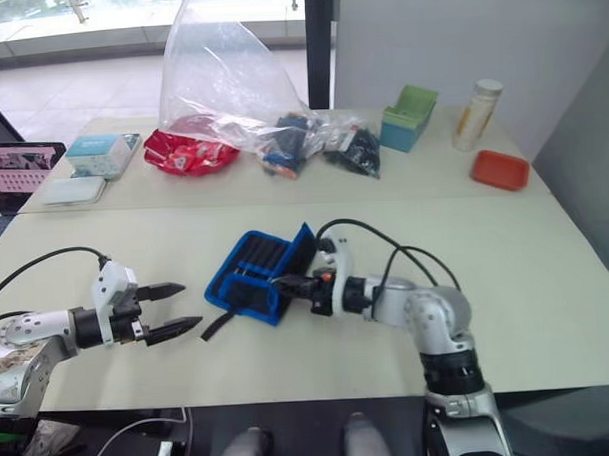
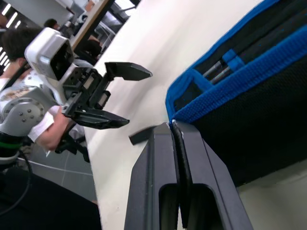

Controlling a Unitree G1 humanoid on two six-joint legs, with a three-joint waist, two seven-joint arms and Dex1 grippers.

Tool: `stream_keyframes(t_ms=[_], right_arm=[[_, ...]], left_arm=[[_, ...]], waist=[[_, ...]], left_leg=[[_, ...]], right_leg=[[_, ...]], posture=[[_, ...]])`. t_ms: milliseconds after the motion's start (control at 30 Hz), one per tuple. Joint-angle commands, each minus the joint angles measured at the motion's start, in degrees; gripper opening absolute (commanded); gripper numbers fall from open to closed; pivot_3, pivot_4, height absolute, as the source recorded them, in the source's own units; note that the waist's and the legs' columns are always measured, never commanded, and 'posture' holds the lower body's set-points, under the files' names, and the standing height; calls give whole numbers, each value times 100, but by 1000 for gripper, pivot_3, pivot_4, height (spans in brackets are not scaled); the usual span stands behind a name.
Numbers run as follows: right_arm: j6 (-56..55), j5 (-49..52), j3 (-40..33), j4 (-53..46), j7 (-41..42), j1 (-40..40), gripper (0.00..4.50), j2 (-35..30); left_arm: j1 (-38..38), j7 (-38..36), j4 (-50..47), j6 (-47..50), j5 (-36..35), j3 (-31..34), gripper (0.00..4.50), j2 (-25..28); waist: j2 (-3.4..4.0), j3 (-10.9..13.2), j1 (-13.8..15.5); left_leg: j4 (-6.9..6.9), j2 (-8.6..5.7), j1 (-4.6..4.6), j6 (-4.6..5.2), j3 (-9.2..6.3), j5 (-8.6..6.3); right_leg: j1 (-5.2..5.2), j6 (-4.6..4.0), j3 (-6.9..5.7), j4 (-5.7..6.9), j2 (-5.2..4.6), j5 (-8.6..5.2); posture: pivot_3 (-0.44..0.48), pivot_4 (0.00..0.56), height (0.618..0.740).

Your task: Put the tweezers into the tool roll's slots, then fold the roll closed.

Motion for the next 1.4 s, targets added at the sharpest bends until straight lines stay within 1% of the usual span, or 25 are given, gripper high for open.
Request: stream_keyframes(t_ms=[33, 300, 433, 533, 567, 633, 700, 767, 833, 900, 1033, 1133, 1167, 1233, 1267, 1300, 1333, 1400], right_arm=[[-564, -403, 316, 558, 416, -271, 44, 99], [-1370, -1258, 784, 1970, 990, -753, 44, 418], [-1655, -1697, 1114, 2247, 1175, -713, 44, 496], [-1812, -1931, 1235, 2206, 1201, -640, 44, 540], [-1896, -2003, 1256, 2153, 1222, -616, 599, 520], [-2053, -2126, 1282, 2018, 1288, -563, 1188, 470], [-2254, -2269, 1335, 1827, 1355, -502, 1895, 377], [-2438, -2282, 1327, 1476, 1501, -404, 2520, 237], [-2706, -2341, 1388, 1118, 1715, -310, 3312, 67], [-2816, -2299, 1439, 749, 1955, -200, 3829, -103], [-2950, -2237, 1222, 288, 1984, -73, 3829, -297], [-2988, -2492, 1256, 188, 1857, -9, 3829, -490], [-2983, -2528, 1235, 208, 1763, -2, 3829, -465], [-2975, -2525, 1119, 338, 1514, -30, 3287, -274], [-3034, -2703, 1230, 416, 1436, -49, 3027, -273], [-3095, -2892, 1356, 483, 1383, -61, 2703, -293], [-3134, -3070, 1490, 539, 1351, -60, 2244, -319], [-3185, -3290, 1627, 631, 1275, -39, 1587, -319]], left_arm=[[55, 30, -187, -58, -48, 138, 4500, 65], [174, 59, -288, -17, -97, 219, 4500, 116], [193, 64, -302, -12, -112, 233, 4500, 138], [198, 56, -302, -14, -125, 232, 4500, 152], [197, 56, -303, -15, -125, 224, 4500, 152], [196, 55, -305, -16, -124, 216, 4500, 152], [198, 36, -290, -28, -126, 221, 4500, 162], [171, 26, -264, -36, -117, 198, 4500, 156], [133, 18, -237, -39, -107, 167, 4500, 144], [114, 8, -225, -43, -104, 150, 4500, 138], [72, -58, -158, 8, -144, 156, 4500, 161], [-35, -74, -113, 329, -475, 390, 4500, 149], [-67, -62, -120, 414, -558, 441, 4500, 146], [-150, -39, -113, 550, -671, 500, 4500, 131], [-225, -13, -102, 645, -747, 533, 4500, 112], [-296, 16, -96, 747, -823, 564, 4500, 95], [-378, 48, -64, 847, -881, 586, 4500, 83], [-526, 149, 74, 996, -885, 570, 4500, 90]], waist=[[0, 0, 1], [0, 0, -5], [-1, -1, -26], [-1, -1, -51], [-1, -1, -61], [-1, -1, -73], [-1, -1, -85], [-1, -1, -87], [-1, -1, -64], [0, 0, -19], [-1, 0, 6], [-1, 0, -2], [-2, 0, -2], [-2, 0, -2], [-2, 0, -5], [-2, 0, -4], [-2, 0, -1], [-2, 0, 2]], left_leg=[[0, 1, 1, 0, 0, 0], [0, 1, 3, 0, 0, 0], [0, 2, 15, 0, 0, 0], [1, 3, 32, 0, 1, 0], [1, 4, 35, 0, 1, 0], [2, 4, 36, -2, 1, 2], [2, 4, 35, -2, 1, 2], [3, 3, 34, -2, 1, 2], [4, 3, 29, -2, 1, 2], [7, 0, 20, -4, 1, 3], [5, 1, 15, -4, 1, 3], [1, 3, 15, -4, 1, 2], [2, 2, 13, -4, 1, 3], [2, 2, 13, -4, 1, 2], [2, 2, 14, -4, 1, 3], [1, 2, 14, -4, 1, 2], [1, 3, 15, -4, 1, 2], [2, 1, 13, -4, 1, 3]], right_leg=[[0, 0, -1, 1, 1, 0], [-3, -1, -1, 6, 1, 1], [4, -2, -1, 11, 1, 1], [11, -2, -1, 22, 2, 1], [12, -2, -1, 26, 3, 1], [12, -2, -1, 32, 4, 1], [12, -2, -1, 32, 4, 1], [12, -2, 0, 31, 3, 1], [11, -2, -1, 30, 3, 1], [7, -1, 0, 27, 1, 0], [5, -1, -1, 19, 1, 0], [3, -1, -1, 19, 1, 0], [2, -1, -2, 19, 1, 0], [1, -1, -1, 18, 1, 0], [1, -1, -1, 19, 1, 0], [1, -1, -1, 20, 1, 0], [1, -1, -1, 20, 2, 0], [1, -1, -1, 19, 1, 0]], posture=[[0, 150, 740], [0, 150, 740], [0, 150, 740], [0, 150, 740], [0, 150, 740], [0, 150, 740], [0, 150, 740], [0, 150, 740], [0, 150, 740], [0, 150, 740], [0, 150, 740], [0, 150, 740], [0, 150, 740], [0, 150, 740], [0, 150, 740], [0, 150, 740], [0, 150, 740], [0, 150, 740]])
